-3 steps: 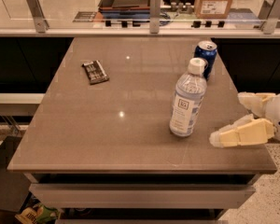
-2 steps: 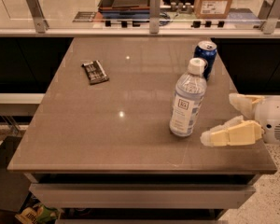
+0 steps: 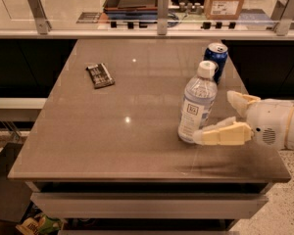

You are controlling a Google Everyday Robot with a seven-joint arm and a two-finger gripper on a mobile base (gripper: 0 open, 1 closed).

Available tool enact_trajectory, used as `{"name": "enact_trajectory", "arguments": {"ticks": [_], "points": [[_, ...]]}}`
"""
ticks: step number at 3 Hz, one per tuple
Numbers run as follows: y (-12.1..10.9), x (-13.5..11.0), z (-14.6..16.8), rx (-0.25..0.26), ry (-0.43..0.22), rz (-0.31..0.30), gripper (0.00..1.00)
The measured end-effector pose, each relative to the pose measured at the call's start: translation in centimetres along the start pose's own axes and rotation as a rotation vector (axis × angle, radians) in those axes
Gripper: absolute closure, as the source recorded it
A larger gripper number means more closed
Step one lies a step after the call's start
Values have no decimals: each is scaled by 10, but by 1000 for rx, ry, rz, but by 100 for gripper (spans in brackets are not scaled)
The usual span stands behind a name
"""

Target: Move blue plastic bottle near rxbar chocolate

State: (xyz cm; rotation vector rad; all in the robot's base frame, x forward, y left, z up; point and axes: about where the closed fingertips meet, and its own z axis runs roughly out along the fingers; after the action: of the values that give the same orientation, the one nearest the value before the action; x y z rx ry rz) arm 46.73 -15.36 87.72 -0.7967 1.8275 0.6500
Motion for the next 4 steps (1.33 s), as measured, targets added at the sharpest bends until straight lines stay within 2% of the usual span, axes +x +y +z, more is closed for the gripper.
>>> {"name": "enact_trajectory", "arguments": {"ticks": [1,2,4], "points": [[1,-6,12,11,-33,1,0],[2,-10,17,10,-40,15,16],[3,-14,23,-4,-49,42,63]]}}
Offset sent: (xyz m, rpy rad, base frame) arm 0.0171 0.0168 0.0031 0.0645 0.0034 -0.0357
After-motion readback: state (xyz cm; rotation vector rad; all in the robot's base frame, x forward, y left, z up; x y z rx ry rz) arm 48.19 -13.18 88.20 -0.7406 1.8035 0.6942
